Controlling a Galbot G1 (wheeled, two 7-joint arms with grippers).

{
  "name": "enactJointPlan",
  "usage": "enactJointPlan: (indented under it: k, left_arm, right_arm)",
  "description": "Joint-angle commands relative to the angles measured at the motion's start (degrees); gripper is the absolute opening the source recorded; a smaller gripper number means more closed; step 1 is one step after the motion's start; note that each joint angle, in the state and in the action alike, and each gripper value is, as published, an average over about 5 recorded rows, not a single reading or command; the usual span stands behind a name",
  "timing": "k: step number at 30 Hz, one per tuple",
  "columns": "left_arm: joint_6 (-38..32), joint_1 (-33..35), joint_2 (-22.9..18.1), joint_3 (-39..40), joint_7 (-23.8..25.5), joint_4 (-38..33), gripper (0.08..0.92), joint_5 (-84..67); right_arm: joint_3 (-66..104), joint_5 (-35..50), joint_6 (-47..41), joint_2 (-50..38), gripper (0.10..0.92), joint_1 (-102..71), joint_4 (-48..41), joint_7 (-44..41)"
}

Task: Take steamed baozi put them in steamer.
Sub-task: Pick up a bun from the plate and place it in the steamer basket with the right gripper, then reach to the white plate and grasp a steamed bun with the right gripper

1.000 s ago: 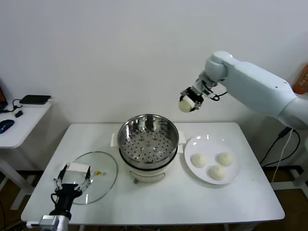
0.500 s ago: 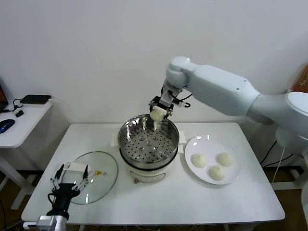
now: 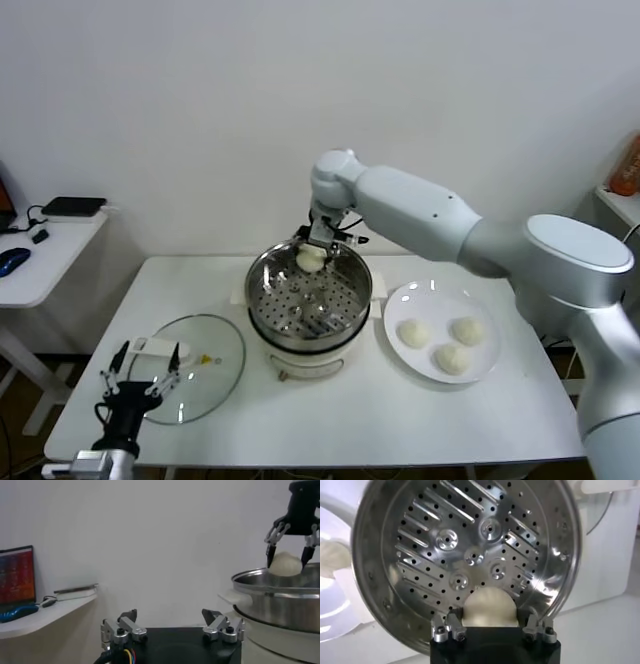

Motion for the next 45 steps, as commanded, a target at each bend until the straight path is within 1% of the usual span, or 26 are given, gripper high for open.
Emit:
enactJointPlan:
  k: [1,17,23,31,33,35,41,45]
  left_arm:
    - [0.0,0.0,0.1,-0.1,-0.1,0.2,0.823,-0.1]
    - [-0.3,0.1,0.7,-0.2,-0.3,1.1,0.823,-0.1]
    - [-0.3,0.0,0.6,-0.2,-0.3,1.2,0.823,0.0]
    - [-0.4,0.3,0.5,-0.3,-0.4,1.2,0.823,-0.1]
    - [-0.4,0.3,0.5,-0.3,-0.4,1.1,0.823,-0.1]
    - [-0.3,0.4,0.4,-0.3,-0.4,0.9,0.823,0.0]
    - [0.9,0.6,0.4,0.3,-0.3,-0.3,0.823,-3.9]
    - [1.2,0.3,0.4,0.6,-0.2,-0.6,0.823,-3.5]
  right_arm:
    - [2.2,-6.5,2.5,3.3,0.696,-3.0,-5.9,0.4]
    - [5.0,-9.1,3.8,5.8,0.708,-6.0,-10.4,0.8]
    - [5.5,-9.6,4.9,5.9,0.807,-6.3,-10.5,1.6]
    - [5.7,-8.0,6.5,5.0,0.823,-4.5,-9.0,0.8]
    - [4.7,-5.4,6.6,3.9,0.823,-2.9,-7.3,-0.2]
    - [2.5,-0.8,6.0,1.9,0.823,-0.6,-4.6,-1.5]
    - [-7.8,20.2,0.1,-6.4,0.823,9.2,5.1,-5.6]
    - [-14.1,31.4,-7.5,-13.6,0.823,15.7,10.9,-5.8]
